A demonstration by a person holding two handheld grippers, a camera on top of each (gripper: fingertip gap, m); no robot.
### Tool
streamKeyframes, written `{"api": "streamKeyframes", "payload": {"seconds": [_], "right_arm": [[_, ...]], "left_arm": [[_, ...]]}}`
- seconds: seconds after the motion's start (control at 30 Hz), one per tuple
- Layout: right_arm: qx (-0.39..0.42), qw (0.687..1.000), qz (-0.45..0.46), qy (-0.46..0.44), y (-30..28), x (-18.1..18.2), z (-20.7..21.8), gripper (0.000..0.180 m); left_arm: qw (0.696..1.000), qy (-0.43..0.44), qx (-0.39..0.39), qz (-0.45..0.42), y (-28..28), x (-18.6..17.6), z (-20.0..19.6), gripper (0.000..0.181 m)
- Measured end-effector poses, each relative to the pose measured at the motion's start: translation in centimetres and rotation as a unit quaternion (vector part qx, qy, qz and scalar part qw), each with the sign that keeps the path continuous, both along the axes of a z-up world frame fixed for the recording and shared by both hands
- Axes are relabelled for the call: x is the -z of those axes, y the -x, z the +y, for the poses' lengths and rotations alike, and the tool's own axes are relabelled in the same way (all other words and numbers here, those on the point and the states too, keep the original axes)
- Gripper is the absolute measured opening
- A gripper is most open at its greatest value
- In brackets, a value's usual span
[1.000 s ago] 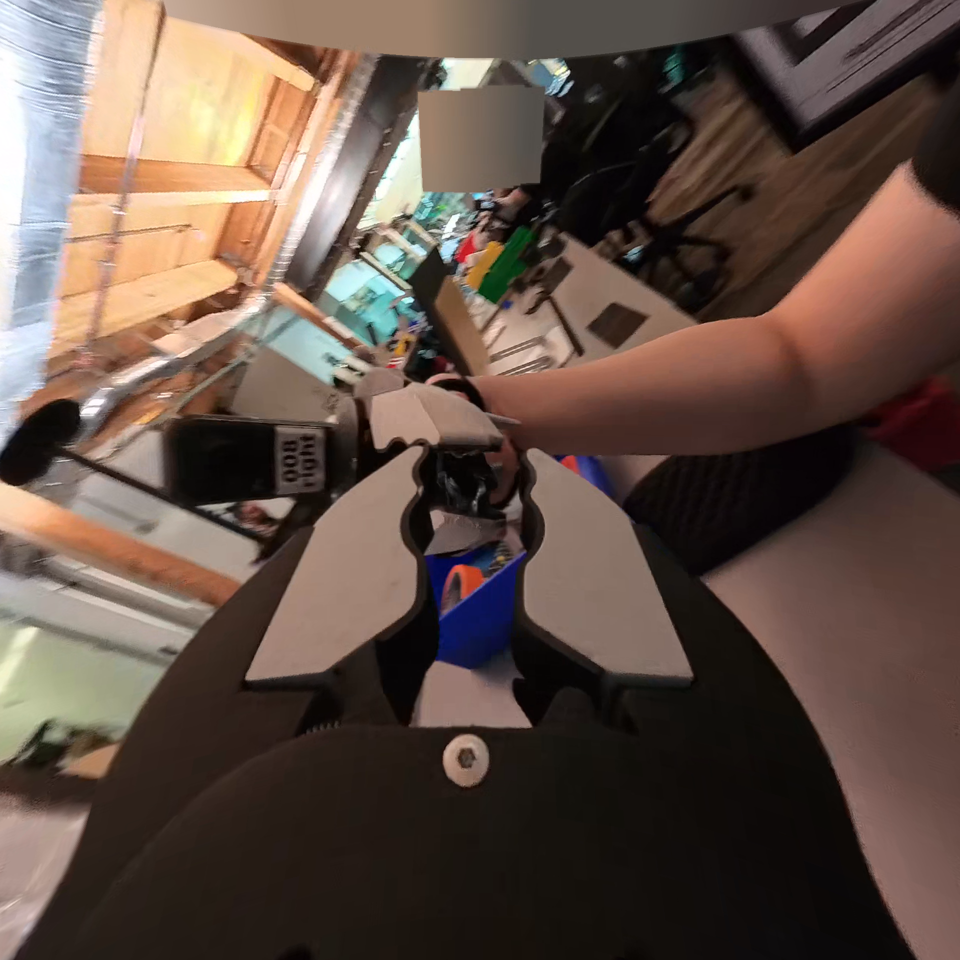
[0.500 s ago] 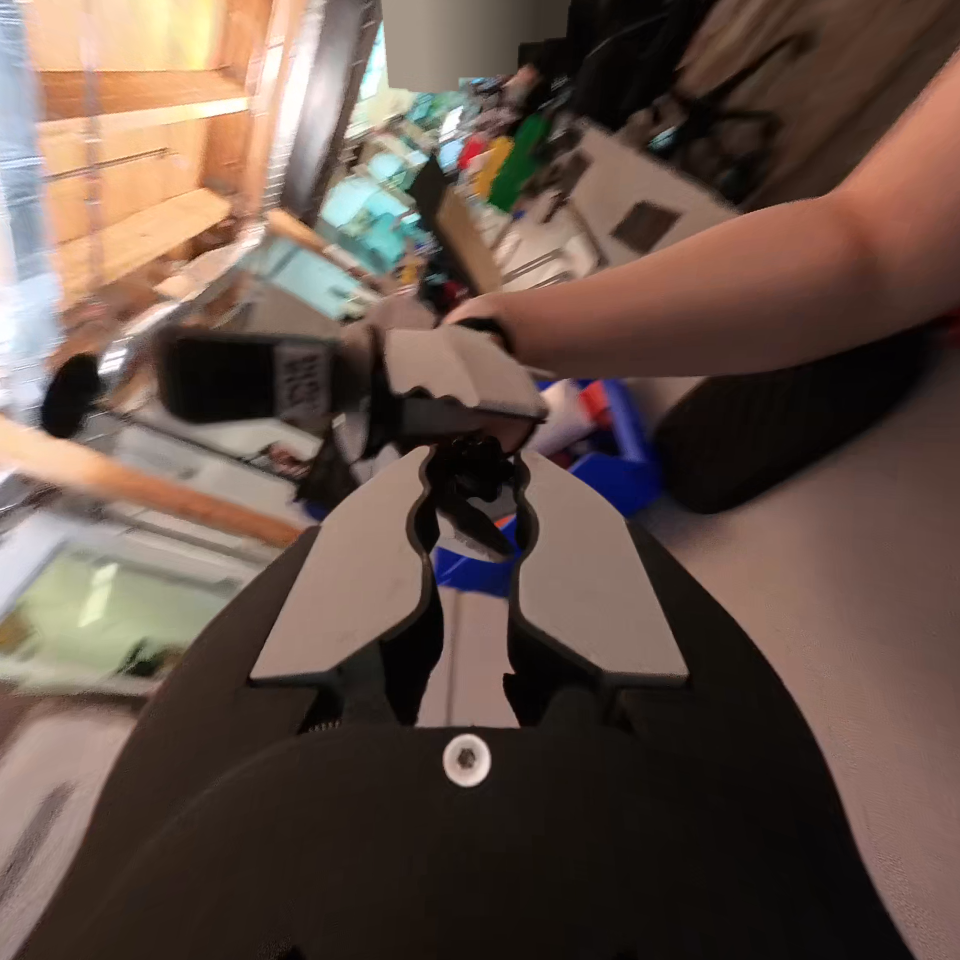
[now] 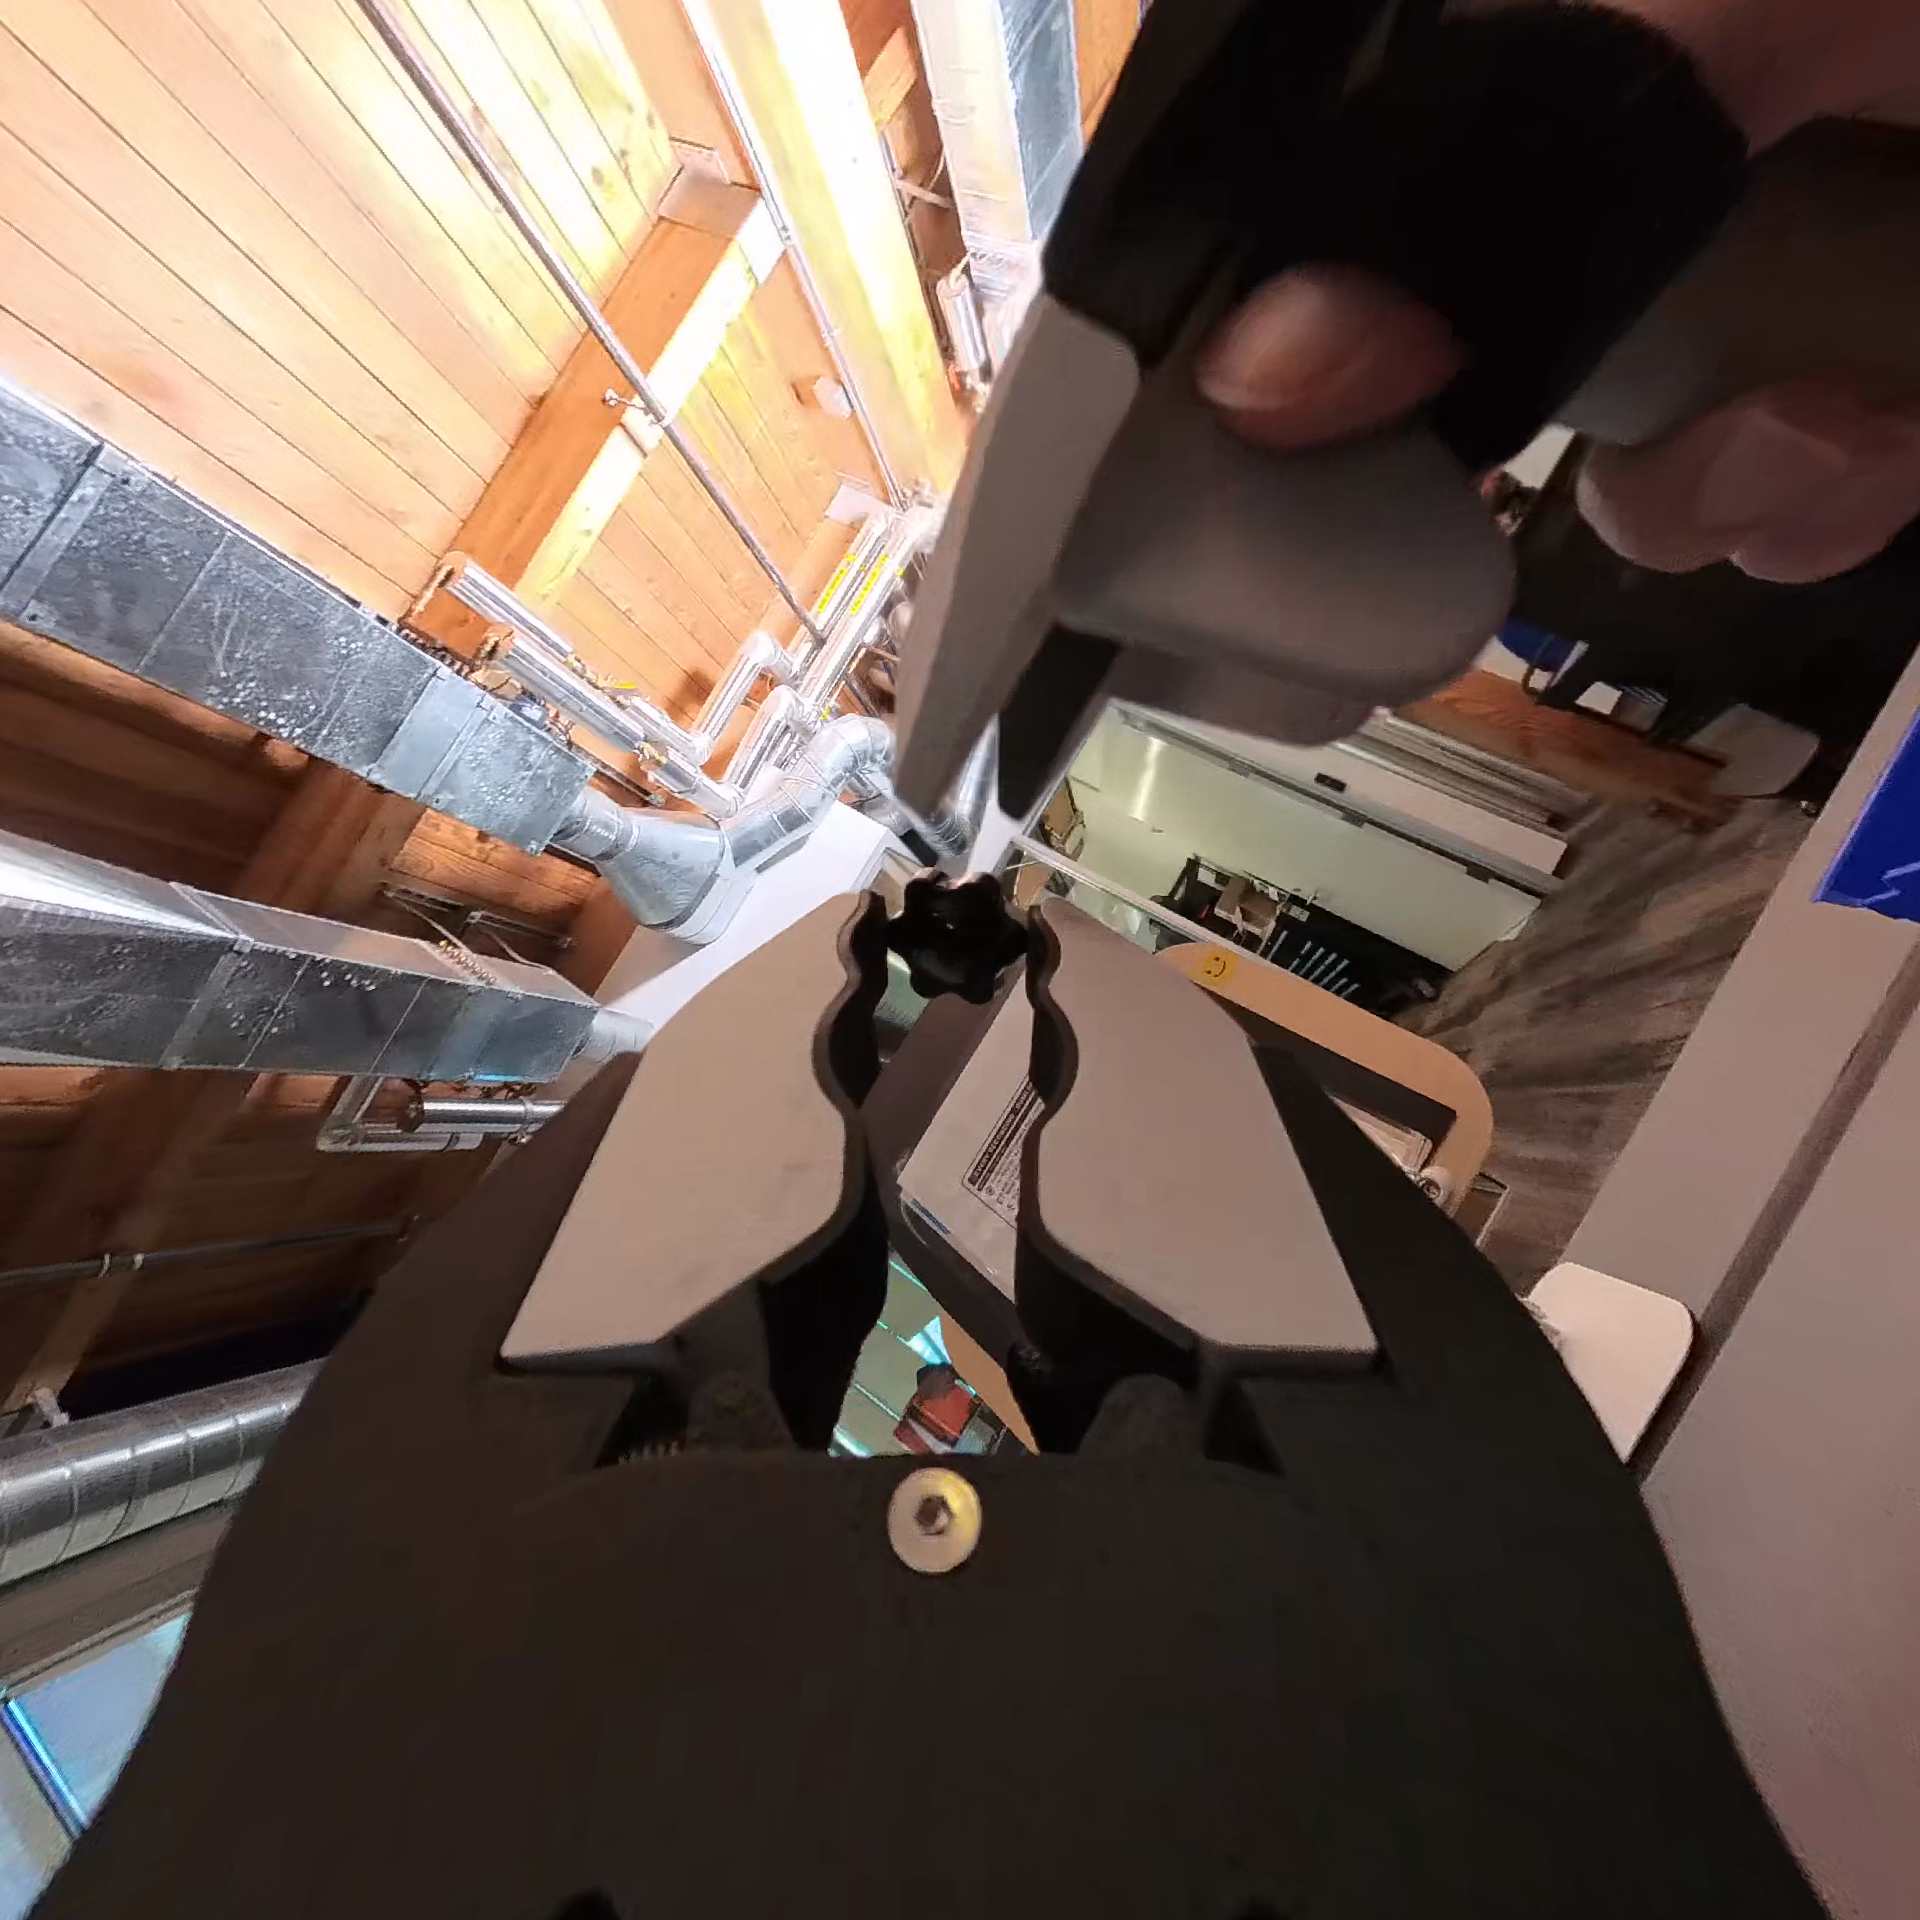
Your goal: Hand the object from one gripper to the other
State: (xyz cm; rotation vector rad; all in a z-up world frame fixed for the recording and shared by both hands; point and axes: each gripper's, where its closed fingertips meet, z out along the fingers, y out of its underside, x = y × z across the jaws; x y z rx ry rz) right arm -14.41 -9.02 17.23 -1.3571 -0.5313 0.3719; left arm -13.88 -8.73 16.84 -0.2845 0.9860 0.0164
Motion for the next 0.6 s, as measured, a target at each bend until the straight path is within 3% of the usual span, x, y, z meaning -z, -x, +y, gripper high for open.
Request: {"api": "streamKeyframes", "payload": {"seconds": [0.13, 0.27, 0.4, 0.5, 0.6], "right_arm": [[0.000, 1.000, -0.006, 0.021, 0.6, 0.9, 0.7, 0.047], [-0.002, 0.999, -0.028, 0.029, 0.5, 1.6, 0.9, 0.025], [0.020, 0.998, -0.044, 0.033, -1.3, 1.1, 0.4, 0.026], [0.119, 0.985, -0.085, 0.093, -8.4, 2.3, -0.7, 0.025], [0.261, 0.921, -0.117, 0.266, -19.3, 9.1, -2.5, 0.026]], "left_arm": [[1.000, -0.013, 0.001, 0.003, -0.2, 0.3, -0.4, 0.024], [1.000, -0.003, 0.013, 0.012, -0.6, 0.7, -0.6, 0.025], [0.989, 0.091, 0.110, 0.033, -0.6, 0.7, -1.6, 0.033], [0.967, 0.189, 0.154, 0.077, -0.2, 0.3, -1.2, 0.050], [0.943, 0.258, 0.177, 0.112, 0.4, 0.1, -0.1, 0.047]]}}
